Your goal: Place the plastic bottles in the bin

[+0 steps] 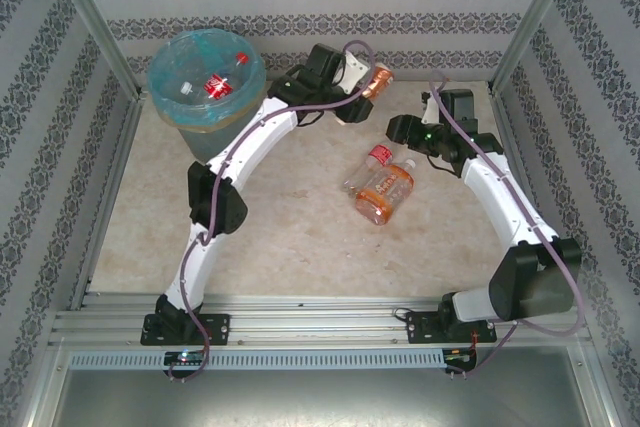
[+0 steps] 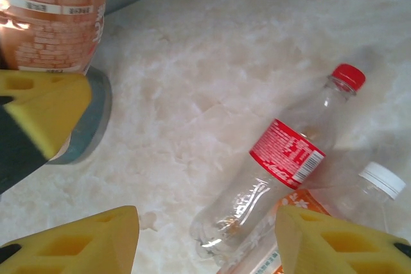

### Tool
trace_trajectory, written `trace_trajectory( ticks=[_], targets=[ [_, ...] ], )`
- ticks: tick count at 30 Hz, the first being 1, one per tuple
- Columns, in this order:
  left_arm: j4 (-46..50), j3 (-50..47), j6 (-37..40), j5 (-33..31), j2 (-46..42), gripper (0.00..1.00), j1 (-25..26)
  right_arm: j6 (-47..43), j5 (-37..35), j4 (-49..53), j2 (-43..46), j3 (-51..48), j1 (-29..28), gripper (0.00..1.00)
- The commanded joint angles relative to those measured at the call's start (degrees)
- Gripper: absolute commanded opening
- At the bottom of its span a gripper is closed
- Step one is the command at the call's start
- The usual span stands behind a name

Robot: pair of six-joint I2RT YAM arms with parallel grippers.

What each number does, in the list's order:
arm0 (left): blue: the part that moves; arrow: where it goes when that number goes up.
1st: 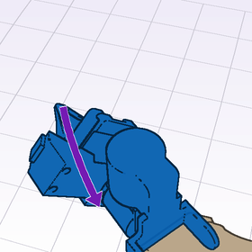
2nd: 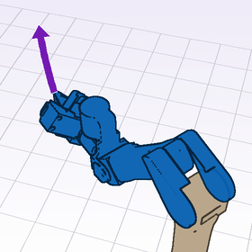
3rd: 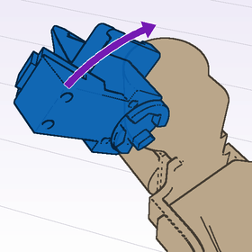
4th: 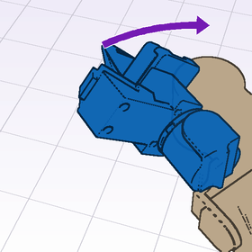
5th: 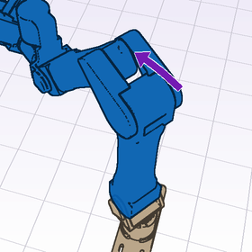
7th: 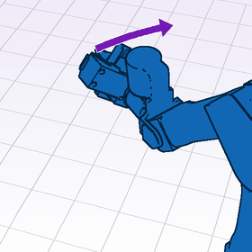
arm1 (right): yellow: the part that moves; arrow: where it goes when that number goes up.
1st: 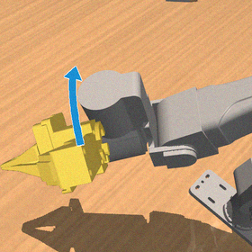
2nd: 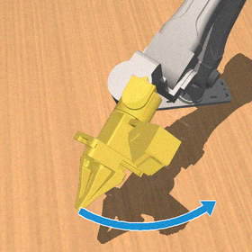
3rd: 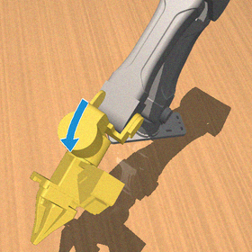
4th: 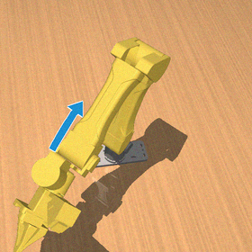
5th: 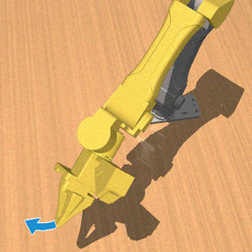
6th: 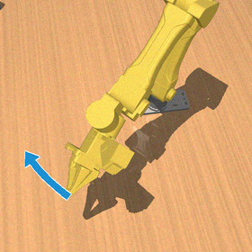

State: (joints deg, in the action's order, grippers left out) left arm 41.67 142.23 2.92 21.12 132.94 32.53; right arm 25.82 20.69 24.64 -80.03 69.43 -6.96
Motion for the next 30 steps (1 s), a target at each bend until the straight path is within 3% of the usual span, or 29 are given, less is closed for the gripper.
trace_trajectory(
  ticks=[1,19,25,30],
  targets=[
    [-0.63,-0.73,-0.77,2.41,-3.79,0.55,0.88,1.17,0.15,-0.17,2.52,2.83,-1.31,0.59],
    [6.15,-0.63,1.48,-3.38,-18.44,0.55,-2.70,1.42,-7.00,-1.86,1.71,13.73,-15.14,0.59],
    [8.66,-2.95,1.31,-4.34,-22.42,0.54,-8.90,1.22,-8.12,-2.84,-3.93,19.89,-22.40,0.59],
    [1.99,-14.59,-1.37,-4.19,-29.30,0.55,-17.95,2.86,-5.11,-5.70,-12.67,28.16,-27.34,0.58]
  ],
)
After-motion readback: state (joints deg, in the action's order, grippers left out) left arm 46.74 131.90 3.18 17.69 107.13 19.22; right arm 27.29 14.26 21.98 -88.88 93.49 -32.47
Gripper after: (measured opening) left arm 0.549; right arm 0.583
